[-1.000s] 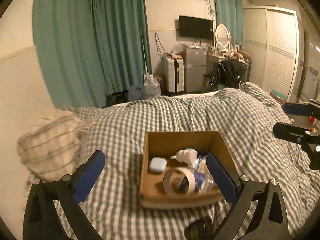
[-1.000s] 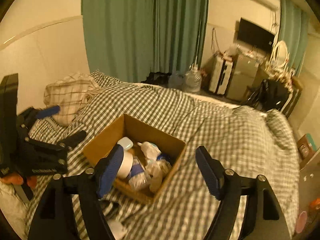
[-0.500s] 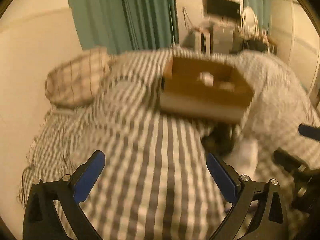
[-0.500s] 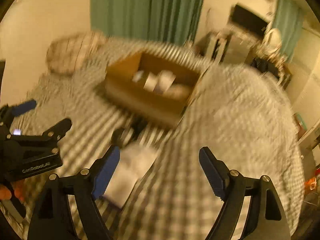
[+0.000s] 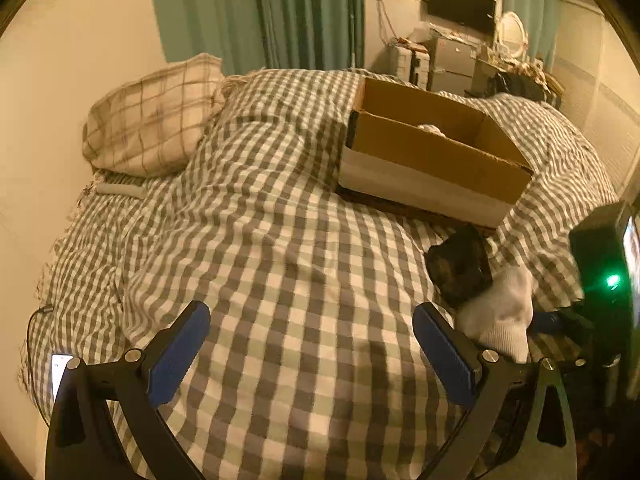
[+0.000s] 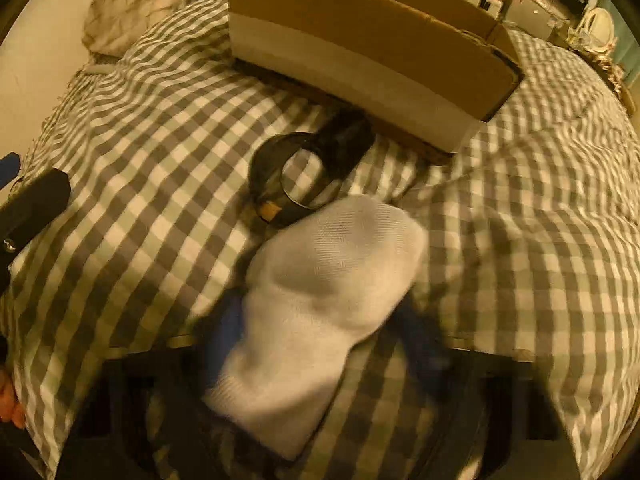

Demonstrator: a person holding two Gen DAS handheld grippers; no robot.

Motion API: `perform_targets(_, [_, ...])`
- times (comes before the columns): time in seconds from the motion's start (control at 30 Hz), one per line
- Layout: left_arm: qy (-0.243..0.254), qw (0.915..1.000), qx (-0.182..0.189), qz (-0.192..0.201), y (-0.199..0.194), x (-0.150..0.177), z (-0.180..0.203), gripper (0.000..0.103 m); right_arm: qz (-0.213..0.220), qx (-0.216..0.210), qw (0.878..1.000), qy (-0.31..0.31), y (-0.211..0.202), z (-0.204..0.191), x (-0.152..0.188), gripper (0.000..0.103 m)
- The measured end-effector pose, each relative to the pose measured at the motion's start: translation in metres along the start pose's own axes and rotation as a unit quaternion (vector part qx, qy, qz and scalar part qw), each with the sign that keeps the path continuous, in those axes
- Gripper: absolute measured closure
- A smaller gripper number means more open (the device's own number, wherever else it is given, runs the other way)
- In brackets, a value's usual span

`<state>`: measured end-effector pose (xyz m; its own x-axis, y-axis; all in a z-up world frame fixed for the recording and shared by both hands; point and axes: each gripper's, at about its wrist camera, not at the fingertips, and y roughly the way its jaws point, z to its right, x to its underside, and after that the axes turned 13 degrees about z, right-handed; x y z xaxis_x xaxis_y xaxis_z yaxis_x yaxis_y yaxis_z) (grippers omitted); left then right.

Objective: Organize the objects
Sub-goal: 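Grasp the white sock with the right tool while the left tool grasps the black shoe, then lower the shoe and the sock into the box and open both tools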

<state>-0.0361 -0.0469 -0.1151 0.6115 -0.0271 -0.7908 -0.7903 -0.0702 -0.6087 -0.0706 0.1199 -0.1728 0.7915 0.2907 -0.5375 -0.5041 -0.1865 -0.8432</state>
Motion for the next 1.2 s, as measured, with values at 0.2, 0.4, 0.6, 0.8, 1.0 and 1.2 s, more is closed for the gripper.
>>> perform_targets(0.2, [0.029,0.9990,0.033,-0.013,0.013,-0.011,0.024,0.000,0.072,-0.024,0.996,0.042,-0.059,0.032,-0.017,0.061])
perform_targets(0.4, [0.049,0.9967,0.054,-0.034,0.046,-0.019,0.073,0.000,0.152,0.015,0.986,0.065,-0.099,0.085,-0.055,0.061])
perform_targets(0.6, [0.070,0.9929,0.071,-0.065,0.088,-0.011,0.118,0.000,0.162,0.001,0.982,0.093,-0.076,0.116,-0.069,0.061])
perform_targets(0.8, [0.121,0.9854,0.058,-0.104,0.126,0.007,0.140,0.038,0.132,-0.028,0.985,0.111,-0.046,0.128,-0.058,0.061])
perform_targets(1.0, [0.083,0.9901,0.078,-0.081,0.107,0.000,0.124,0.040,0.126,-0.031,0.985,0.114,-0.039,0.131,-0.048,0.061])
perform_targets(1.2, [0.039,0.9949,0.089,-0.026,0.051,-0.021,0.097,0.045,0.152,-0.017,0.983,0.101,-0.073,0.125,-0.039,0.061])
